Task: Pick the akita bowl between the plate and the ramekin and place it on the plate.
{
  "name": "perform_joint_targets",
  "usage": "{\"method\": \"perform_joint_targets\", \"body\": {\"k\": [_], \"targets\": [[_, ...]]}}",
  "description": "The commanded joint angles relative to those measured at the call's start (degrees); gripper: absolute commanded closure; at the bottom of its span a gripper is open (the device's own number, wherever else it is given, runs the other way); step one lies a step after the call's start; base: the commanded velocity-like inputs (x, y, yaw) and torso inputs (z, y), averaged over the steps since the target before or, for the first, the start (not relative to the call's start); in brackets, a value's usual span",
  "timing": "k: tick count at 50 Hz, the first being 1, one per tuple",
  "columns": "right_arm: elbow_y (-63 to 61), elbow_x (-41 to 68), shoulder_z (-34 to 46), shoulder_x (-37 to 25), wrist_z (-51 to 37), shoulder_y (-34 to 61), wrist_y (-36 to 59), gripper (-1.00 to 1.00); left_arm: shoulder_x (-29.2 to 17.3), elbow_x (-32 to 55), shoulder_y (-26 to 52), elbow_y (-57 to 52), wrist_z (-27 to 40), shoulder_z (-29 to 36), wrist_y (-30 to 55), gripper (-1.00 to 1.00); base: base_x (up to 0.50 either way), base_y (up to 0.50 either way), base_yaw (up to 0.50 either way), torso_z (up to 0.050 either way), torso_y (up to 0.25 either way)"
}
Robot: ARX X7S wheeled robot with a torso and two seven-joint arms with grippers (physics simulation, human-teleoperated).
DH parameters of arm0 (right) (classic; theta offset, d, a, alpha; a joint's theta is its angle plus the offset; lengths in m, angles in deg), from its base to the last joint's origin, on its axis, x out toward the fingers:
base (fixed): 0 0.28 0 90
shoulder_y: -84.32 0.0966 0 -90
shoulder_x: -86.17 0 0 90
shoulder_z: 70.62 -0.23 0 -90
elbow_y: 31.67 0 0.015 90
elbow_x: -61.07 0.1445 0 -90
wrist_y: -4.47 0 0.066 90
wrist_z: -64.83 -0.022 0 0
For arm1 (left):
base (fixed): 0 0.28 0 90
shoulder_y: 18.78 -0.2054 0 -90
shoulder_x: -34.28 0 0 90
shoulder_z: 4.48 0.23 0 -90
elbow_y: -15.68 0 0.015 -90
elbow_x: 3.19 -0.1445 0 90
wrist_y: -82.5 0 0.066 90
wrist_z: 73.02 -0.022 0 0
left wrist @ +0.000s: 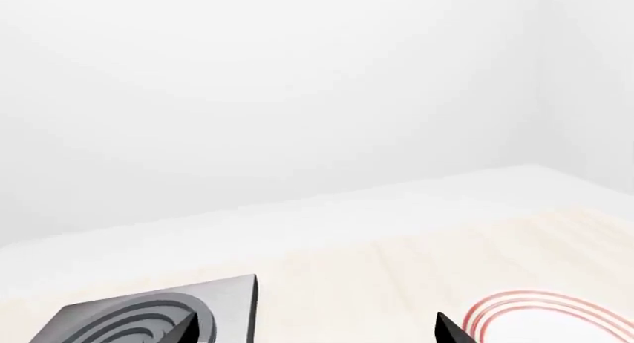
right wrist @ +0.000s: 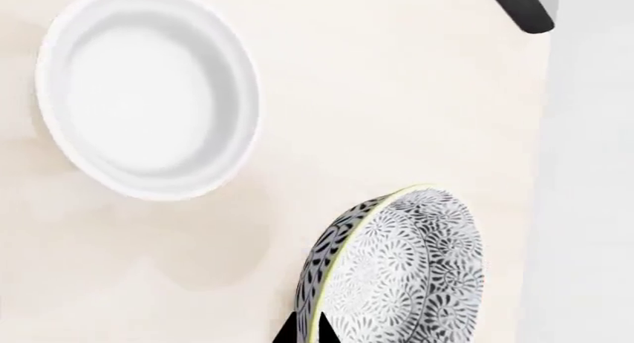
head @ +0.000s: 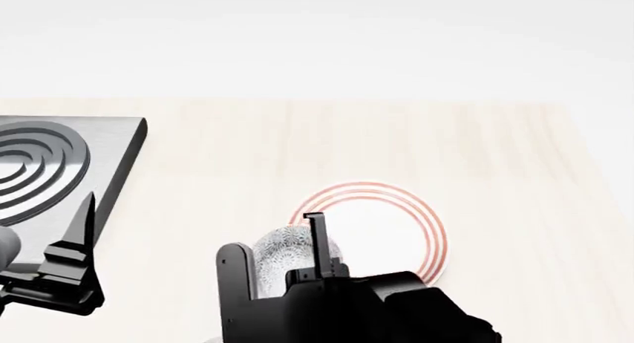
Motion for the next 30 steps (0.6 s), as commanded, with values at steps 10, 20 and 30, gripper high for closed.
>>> {"method": "perform_joint_targets", "body": {"k": [10,20,30], "targets": [[2.64,-1.72,-4.0,-1.67,-0.77,4.36,1.2,1.0,-0.36,0.66,-0.14,-0.94,0.39,0.13,0.06,-1.0,0.0,0.0,0.0,0.0,0.0],[15.74,-1.94,-5.18,1.73,-2.98,3.33,-3.73,1.0,-0.59,0.39,-0.73,-0.61,0.04,0.56,-0.84,-1.0,0.0,0.0,0.0,0.0,0.0],[27.27,-1.86,-5.61,5.47,-4.23,2.08,-8.41,1.0,-0.76,0.24,-0.94,-0.19,0.01,0.63,-1.42,-1.0,0.0,0.0,0.0,0.0,0.0]]}}
